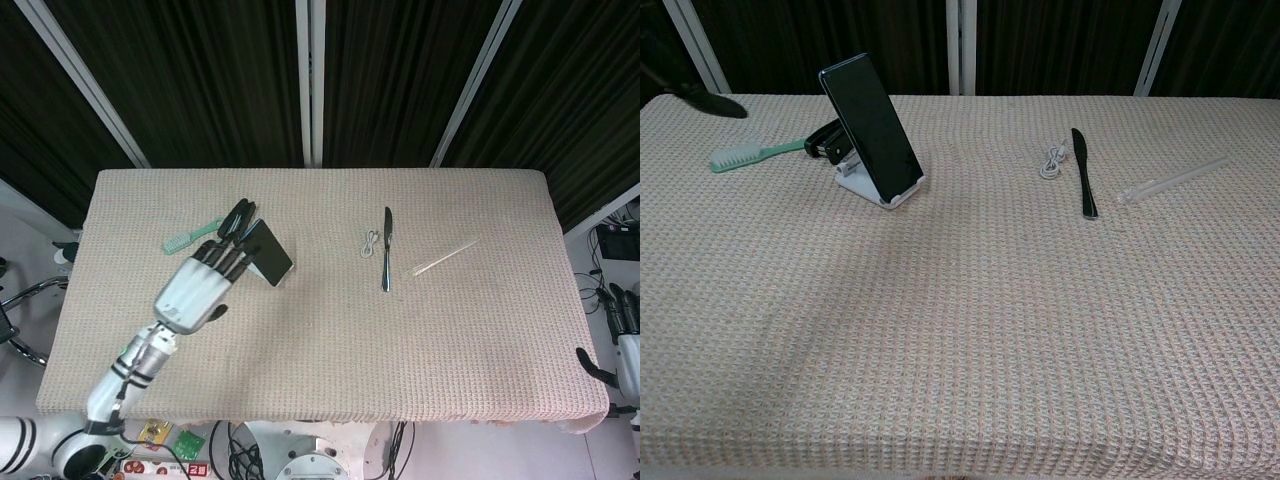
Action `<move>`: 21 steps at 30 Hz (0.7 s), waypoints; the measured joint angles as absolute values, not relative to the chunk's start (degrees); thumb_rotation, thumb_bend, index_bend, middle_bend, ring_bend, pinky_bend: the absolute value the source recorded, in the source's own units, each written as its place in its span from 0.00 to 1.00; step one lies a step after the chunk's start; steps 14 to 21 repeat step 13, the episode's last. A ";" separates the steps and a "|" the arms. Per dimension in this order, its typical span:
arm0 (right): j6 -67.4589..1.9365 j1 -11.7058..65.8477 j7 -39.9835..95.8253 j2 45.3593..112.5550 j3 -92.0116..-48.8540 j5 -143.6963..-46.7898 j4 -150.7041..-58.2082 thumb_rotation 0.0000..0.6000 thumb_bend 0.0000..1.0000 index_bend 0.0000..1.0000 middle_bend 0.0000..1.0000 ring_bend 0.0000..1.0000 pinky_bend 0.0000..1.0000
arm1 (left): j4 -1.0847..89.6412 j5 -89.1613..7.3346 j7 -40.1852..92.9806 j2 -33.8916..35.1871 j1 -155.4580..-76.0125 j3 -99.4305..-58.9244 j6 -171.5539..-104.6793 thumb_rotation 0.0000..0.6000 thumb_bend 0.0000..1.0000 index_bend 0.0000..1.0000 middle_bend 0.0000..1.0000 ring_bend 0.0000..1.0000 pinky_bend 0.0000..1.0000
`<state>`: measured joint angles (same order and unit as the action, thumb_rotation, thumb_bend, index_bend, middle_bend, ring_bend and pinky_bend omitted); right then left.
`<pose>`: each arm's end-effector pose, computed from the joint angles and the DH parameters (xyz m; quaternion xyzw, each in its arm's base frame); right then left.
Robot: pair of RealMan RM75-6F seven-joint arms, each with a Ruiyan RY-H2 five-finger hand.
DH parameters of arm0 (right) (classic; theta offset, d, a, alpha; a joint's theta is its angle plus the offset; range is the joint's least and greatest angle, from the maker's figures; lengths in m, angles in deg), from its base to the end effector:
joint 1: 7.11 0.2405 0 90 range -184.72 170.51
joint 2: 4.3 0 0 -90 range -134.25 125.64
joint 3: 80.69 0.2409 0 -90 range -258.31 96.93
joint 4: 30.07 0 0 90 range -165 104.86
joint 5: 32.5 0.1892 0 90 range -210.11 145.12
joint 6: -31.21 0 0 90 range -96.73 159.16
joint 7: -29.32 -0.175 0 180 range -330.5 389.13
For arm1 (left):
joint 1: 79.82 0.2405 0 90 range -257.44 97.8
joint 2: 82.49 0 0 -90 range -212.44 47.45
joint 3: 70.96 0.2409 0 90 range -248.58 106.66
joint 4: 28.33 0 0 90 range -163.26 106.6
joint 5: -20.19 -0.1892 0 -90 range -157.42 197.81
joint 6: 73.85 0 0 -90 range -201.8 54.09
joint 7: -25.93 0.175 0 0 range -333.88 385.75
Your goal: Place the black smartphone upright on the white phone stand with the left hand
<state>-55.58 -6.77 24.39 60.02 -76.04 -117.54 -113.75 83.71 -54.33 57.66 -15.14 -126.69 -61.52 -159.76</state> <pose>-0.3278 -0.1913 0.1974 0.5684 -0.3761 0.3651 0.6342 -0.0952 0.2953 0.1092 -0.7558 -0.1863 -0.4133 0.4724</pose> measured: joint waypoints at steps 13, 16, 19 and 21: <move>-54.95 -5.30 28.30 60.34 -77.45 -120.91 -115.53 1.00 0.18 0.00 0.00 0.00 0.00 | 64.34 -57.85 31.60 -13.67 -101.08 -56.93 -169.82 0.54 0.00 0.03 0.04 0.07 0.26; -54.95 -5.30 28.30 60.34 -77.45 -120.91 -115.53 1.00 0.18 0.00 0.00 0.00 0.00 | 64.34 -57.85 31.60 -13.67 -101.08 -56.93 -169.82 0.54 0.00 0.03 0.04 0.07 0.26; -54.95 -5.30 28.30 60.34 -77.45 -120.91 -115.53 1.00 0.18 0.00 0.00 0.00 0.00 | 64.34 -57.85 31.60 -13.67 -101.08 -56.93 -169.82 0.54 0.00 0.03 0.04 0.07 0.26; -54.95 -5.30 28.30 60.34 -77.45 -120.91 -115.53 1.00 0.18 0.00 0.00 0.00 0.00 | 64.34 -57.85 31.60 -13.67 -101.08 -56.93 -169.82 0.54 0.00 0.03 0.04 0.07 0.26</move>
